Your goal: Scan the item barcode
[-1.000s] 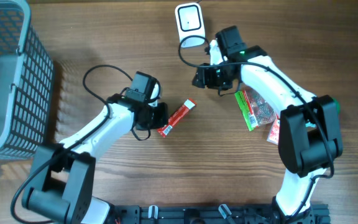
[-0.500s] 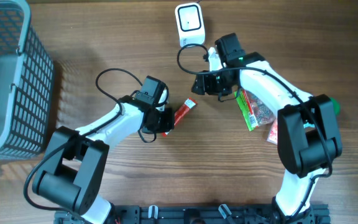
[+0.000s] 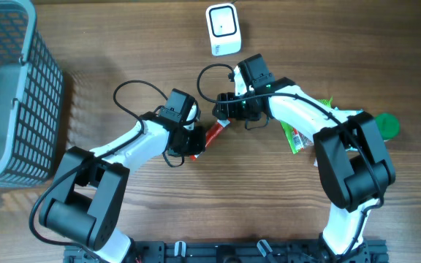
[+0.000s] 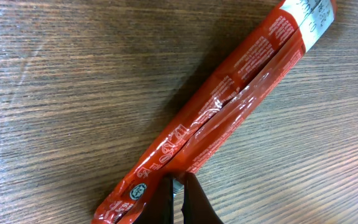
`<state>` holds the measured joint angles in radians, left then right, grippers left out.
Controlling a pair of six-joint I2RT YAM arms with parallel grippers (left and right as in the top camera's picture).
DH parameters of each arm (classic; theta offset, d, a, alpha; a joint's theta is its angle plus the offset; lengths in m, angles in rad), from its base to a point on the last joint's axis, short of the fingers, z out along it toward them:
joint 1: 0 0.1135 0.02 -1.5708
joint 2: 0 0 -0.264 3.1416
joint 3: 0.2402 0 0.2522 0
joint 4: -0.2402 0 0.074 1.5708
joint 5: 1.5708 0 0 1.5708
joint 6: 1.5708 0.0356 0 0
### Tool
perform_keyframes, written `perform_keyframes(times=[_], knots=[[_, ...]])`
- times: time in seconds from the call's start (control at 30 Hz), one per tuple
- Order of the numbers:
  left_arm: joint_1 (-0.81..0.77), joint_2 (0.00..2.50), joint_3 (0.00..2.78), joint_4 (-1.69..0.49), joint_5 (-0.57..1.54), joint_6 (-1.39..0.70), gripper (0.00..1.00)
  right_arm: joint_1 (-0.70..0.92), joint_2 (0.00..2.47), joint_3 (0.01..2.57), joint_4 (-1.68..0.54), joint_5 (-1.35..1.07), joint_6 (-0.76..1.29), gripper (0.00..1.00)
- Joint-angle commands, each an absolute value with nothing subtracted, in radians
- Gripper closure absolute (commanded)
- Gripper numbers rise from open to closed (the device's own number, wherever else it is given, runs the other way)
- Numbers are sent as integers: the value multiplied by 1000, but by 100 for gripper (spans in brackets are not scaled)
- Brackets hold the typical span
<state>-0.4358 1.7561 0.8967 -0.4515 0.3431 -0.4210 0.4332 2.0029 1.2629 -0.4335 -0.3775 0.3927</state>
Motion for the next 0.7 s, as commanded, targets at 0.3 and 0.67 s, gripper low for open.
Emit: perform_keyframes(times=[0.3, 0.67], knots=[[-437, 1800, 887, -453, 321, -411, 94, 504, 2007, 1250, -430, -390, 448, 31], [-437, 1800, 887, -452, 321, -411, 94, 591, 2007, 1249, -487, -315, 523, 45]])
